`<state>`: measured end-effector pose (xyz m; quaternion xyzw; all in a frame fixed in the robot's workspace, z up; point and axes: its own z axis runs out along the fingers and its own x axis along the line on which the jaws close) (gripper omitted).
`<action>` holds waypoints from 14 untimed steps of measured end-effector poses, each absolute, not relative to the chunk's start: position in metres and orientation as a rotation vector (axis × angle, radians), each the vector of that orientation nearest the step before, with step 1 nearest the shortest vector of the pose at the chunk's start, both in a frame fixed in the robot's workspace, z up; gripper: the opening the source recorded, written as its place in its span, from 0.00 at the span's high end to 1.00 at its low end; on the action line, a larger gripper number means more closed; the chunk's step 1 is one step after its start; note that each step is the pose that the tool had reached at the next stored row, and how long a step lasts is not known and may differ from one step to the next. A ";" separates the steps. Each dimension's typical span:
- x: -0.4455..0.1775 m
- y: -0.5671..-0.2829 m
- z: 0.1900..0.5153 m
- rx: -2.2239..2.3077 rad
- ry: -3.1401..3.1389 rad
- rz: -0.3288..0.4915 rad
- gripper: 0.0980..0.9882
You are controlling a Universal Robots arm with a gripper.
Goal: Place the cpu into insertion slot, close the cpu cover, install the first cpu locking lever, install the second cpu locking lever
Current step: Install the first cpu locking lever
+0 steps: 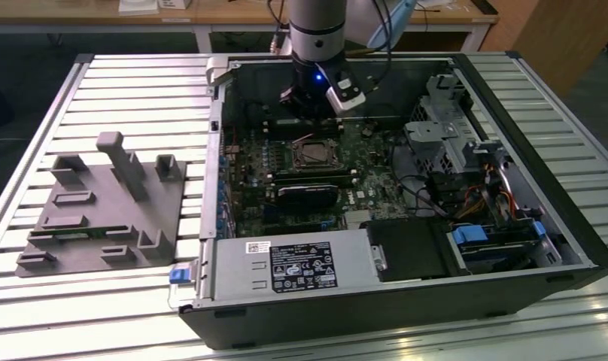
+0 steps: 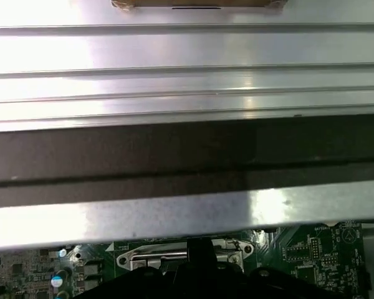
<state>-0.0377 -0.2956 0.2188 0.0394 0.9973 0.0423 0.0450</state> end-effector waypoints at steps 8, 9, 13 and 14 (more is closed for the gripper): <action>-0.044 -0.296 0.212 0.115 2.991 0.130 0.99; -0.044 -0.295 0.212 0.119 2.988 0.130 0.99; -0.045 -0.295 0.210 0.187 2.982 0.125 0.99; -0.045 -0.295 0.210 0.209 2.980 0.123 0.99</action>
